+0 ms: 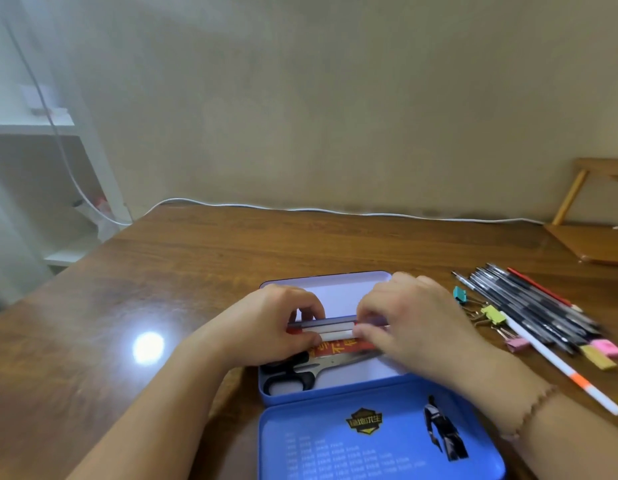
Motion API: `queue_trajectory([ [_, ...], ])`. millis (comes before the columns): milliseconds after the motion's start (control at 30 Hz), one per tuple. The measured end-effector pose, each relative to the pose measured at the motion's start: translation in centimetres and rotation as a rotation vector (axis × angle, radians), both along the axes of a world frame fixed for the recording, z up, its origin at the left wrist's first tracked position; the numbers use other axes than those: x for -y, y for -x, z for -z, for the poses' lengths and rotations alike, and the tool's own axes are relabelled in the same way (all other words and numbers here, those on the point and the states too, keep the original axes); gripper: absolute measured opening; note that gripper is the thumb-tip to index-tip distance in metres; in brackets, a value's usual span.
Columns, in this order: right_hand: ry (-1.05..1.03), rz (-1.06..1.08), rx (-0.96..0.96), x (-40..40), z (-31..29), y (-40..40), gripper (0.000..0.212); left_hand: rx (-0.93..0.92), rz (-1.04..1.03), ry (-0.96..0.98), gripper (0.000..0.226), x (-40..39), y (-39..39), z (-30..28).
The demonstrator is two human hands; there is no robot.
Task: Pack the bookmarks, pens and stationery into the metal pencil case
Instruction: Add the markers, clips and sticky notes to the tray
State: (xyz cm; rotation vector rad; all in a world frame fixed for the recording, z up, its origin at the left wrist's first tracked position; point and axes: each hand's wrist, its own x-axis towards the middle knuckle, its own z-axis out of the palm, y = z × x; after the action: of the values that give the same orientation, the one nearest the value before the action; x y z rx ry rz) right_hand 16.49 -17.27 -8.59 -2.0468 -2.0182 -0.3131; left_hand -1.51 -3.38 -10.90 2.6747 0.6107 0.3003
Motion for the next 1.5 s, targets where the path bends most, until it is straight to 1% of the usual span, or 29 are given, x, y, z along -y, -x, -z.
queue_trajectory([
  [100, -0.154, 0.135, -0.097, 2.2, -2.3, -2.7, 0.011, 0.003, -0.007, 0.003, 0.022, -0.1, 0.0, 0.2],
  [133, -0.146, 0.226, -0.103, 3.4, -3.0, -4.0, 0.008, 0.009, -0.005, 0.000, 0.021, -0.1, 0.0, 0.2],
  [200, -0.007, 0.467, -0.067, 6.3, -3.3, -7.4, 0.011, 0.013, -0.007, -0.011, 0.020, -0.2, -0.1, 0.2],
  [267, 0.179, 0.694, -0.032, 8.8, -2.1, -10.4, 0.022, -0.004, -0.008, -0.025, 0.020, -0.1, -0.2, 0.3],
  [333, 0.280, 0.794, -0.075, 10.3, -0.6, -11.8, 0.033, -0.005, -0.009, -0.025, 0.022, 0.0, -0.2, 0.3],
  [400, 0.331, 0.803, -0.140, 10.6, -0.1, -12.1, 0.036, 0.004, -0.010, -0.026, 0.026, 0.1, -0.2, 0.2],
  [500, 0.340, 0.790, -0.203, 10.6, -0.1, -12.3, 0.030, 0.005, -0.013, -0.045, 0.030, 0.3, -0.2, 0.2],
  [633, 0.283, 0.779, -0.210, 10.5, 0.2, -12.5, 0.028, 0.014, -0.035, -0.058, 0.023, 0.6, -0.5, 0.3],
  [767, 0.071, 0.760, -0.233, 11.0, 0.2, -13.1, 0.030, 0.017, -0.033, -0.076, 0.019, 0.5, -0.6, 0.4],
  [833, -0.064, 0.705, -0.259, 11.0, 0.0, -12.6, 0.030, 0.014, -0.036, -0.085, 0.018, 0.4, -0.7, 0.4],
  [867, -0.131, 0.653, -0.263, 11.0, -0.3, -12.0, 0.027, 0.011, -0.039, -0.086, 0.017, 0.4, -0.7, 0.5],
  [933, -0.209, 0.483, -0.267, 10.6, -1.1, -10.1, 0.012, 0.005, -0.039, -0.085, 0.015, 0.4, -0.7, 0.5],
  [967, -0.208, 0.382, -0.274, 10.3, -1.5, -9.0, 0.009, 0.008, -0.036, -0.080, 0.014, 0.4, -0.6, 0.4],
  [1033, -0.165, 0.214, -0.234, 9.3, -1.6, -7.0, 0.013, 0.012, -0.028, -0.066, 0.015, 0.4, -0.6, 0.4],
  [1167, -0.143, 0.057, 0.084, 6.1, -0.6, -4.0, 0.007, 0.001, -0.024, -0.058, 0.020, 0.2, -0.4, 0.3],
  [1233, -0.126, 0.006, 0.170, 4.5, 0.1, -3.1, 0.001, 0.008, -0.022, -0.043, 0.019, 0.0, -0.3, 0.1],
  [1333, -0.059, 0.005, 0.173, 2.8, 1.1, -2.1, 0.008, 0.000, -0.021, -0.013, 0.021, 0.0, -0.1, 0.0],
  [1500, 0.001, -0.015, 0.142, 1.5, 1.4, -1.0, 0.010, 0.018, -0.023, 0.008, 0.019, 0.1, -0.1, -0.1],
])
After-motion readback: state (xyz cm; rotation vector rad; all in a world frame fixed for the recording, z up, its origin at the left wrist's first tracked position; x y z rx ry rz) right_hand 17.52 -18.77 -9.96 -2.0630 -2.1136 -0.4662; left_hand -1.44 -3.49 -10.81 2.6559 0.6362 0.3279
